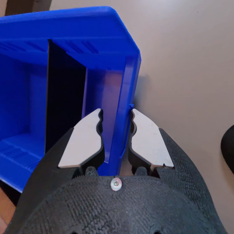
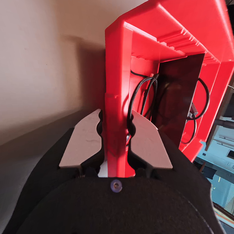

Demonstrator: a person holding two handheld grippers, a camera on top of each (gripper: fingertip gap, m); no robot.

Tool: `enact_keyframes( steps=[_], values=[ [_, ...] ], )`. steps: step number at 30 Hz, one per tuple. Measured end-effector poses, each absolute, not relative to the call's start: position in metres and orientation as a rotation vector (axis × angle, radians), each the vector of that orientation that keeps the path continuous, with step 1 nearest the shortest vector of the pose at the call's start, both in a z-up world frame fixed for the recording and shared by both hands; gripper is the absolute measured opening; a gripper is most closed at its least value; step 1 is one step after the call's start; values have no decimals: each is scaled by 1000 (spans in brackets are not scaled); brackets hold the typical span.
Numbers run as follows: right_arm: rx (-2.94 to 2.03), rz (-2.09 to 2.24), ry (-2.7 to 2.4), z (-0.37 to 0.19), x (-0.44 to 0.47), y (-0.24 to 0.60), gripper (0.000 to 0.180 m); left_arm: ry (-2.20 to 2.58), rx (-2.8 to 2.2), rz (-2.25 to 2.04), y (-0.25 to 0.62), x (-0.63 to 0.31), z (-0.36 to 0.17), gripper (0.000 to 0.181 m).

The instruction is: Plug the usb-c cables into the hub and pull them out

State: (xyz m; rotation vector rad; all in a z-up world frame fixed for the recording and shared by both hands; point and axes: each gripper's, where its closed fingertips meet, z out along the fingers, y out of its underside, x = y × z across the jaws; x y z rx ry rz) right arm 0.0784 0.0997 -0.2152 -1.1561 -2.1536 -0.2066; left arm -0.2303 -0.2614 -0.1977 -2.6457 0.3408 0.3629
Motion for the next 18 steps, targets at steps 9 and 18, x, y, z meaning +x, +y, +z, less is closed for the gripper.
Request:
enact_keyframes(
  steps=[9,18],
  values=[
    [-1042,-255,-2172,-217,74,99,34,380,-2578,248,-240,-218,-201,21],
    [-858,-187,-2176,-213,88,25,33,610,-2501,214,-181,-155,-201,21]
  ],
)
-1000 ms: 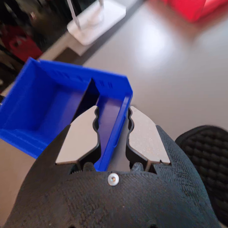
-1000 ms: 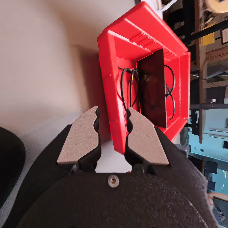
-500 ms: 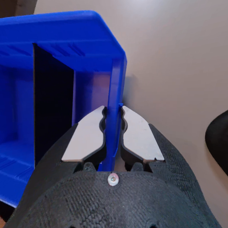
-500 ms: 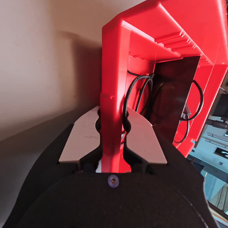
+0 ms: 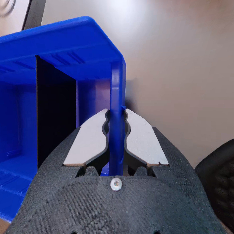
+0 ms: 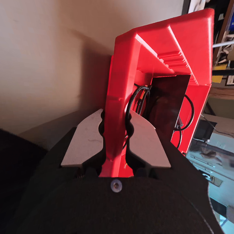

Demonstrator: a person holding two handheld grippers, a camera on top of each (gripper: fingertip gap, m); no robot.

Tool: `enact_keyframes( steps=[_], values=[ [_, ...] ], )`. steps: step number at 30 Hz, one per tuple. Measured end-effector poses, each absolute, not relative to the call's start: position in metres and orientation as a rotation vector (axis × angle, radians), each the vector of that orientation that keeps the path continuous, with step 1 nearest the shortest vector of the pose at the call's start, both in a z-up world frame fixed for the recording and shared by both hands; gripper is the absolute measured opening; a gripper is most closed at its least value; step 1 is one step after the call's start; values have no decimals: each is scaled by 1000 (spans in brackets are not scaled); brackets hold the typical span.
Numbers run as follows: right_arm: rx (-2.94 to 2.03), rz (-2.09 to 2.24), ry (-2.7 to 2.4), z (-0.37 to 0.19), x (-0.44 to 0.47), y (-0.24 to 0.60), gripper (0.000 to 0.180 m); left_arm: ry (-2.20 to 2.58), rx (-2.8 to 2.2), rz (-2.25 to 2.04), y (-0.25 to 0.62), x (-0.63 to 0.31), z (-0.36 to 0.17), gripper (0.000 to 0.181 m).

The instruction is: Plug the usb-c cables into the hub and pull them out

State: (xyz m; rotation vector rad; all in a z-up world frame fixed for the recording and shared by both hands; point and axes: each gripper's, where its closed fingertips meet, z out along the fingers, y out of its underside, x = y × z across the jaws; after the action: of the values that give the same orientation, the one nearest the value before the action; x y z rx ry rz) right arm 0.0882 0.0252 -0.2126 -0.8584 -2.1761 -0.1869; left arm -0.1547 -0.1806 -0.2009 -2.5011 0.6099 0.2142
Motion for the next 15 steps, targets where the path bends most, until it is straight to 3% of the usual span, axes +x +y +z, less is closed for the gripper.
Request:
enact_keyframes(
  steps=[7,12,15],
  values=[
    [-784,28,-2181,-204,103,-46,37,913,-2325,194,-106,-87,-198,23],
    [-962,505,-1866,-129,137,-84,37,739,-2128,74,-91,-59,-159,29],
    [-1211,603,-1465,-94,177,-45,31,550,-2020,-227,-109,-21,-134,35]
  ],
)
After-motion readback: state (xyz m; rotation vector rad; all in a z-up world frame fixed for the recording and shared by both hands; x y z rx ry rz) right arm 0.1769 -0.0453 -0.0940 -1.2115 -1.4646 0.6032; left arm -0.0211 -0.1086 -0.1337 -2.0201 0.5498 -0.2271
